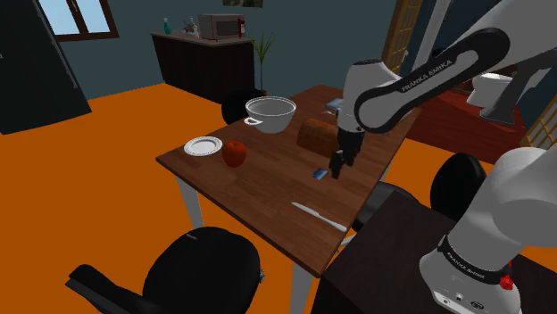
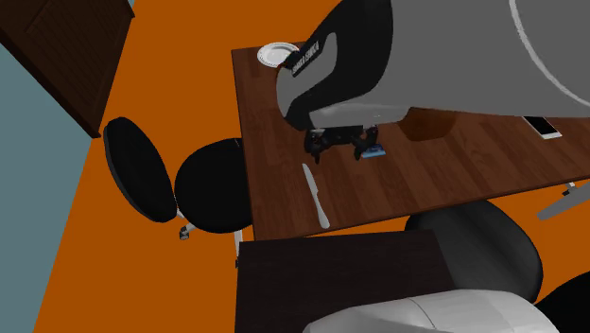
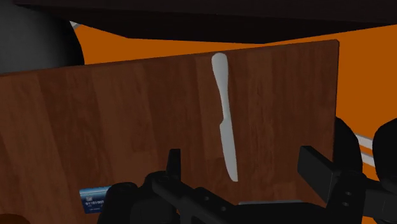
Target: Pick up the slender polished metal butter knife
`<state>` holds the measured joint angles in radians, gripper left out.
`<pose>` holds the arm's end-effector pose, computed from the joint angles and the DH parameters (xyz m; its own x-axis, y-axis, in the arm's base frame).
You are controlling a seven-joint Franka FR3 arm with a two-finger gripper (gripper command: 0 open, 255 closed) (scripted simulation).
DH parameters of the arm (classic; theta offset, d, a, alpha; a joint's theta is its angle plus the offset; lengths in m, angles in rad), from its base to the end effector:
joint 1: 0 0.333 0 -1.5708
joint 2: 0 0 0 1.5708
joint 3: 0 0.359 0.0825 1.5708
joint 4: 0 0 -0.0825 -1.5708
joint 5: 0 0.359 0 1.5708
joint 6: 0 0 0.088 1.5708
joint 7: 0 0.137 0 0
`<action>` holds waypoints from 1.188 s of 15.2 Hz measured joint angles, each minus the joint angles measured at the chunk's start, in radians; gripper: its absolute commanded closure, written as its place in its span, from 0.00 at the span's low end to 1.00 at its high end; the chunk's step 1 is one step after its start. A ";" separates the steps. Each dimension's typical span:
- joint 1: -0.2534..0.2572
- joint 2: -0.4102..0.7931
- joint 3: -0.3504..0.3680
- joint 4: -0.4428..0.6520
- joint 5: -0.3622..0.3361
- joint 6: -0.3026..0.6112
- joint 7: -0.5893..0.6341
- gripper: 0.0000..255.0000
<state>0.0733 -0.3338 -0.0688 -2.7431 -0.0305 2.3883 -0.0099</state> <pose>0.3468 0.0016 0.3483 0.9989 0.0409 -0.0214 0.0409 -0.9992 -0.0024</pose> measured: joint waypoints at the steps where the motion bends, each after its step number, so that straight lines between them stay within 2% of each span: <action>1: 0.004 0.036 -0.001 -0.008 0.002 0.045 -0.009 0.00; 7: 0.039 0.300 0.007 0.018 0.035 0.289 -0.060 0.00; 11: 0.044 0.491 0.022 0.061 0.069 0.442 -0.115 0.00; 13: 0.045 0.594 0.038 0.106 0.081 0.502 -0.132 0.00; 18: 0.034 0.708 0.054 0.143 0.090 0.581 -0.151 0.00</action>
<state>0.1070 0.3740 -0.0151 -2.6006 0.0592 2.9692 -0.1612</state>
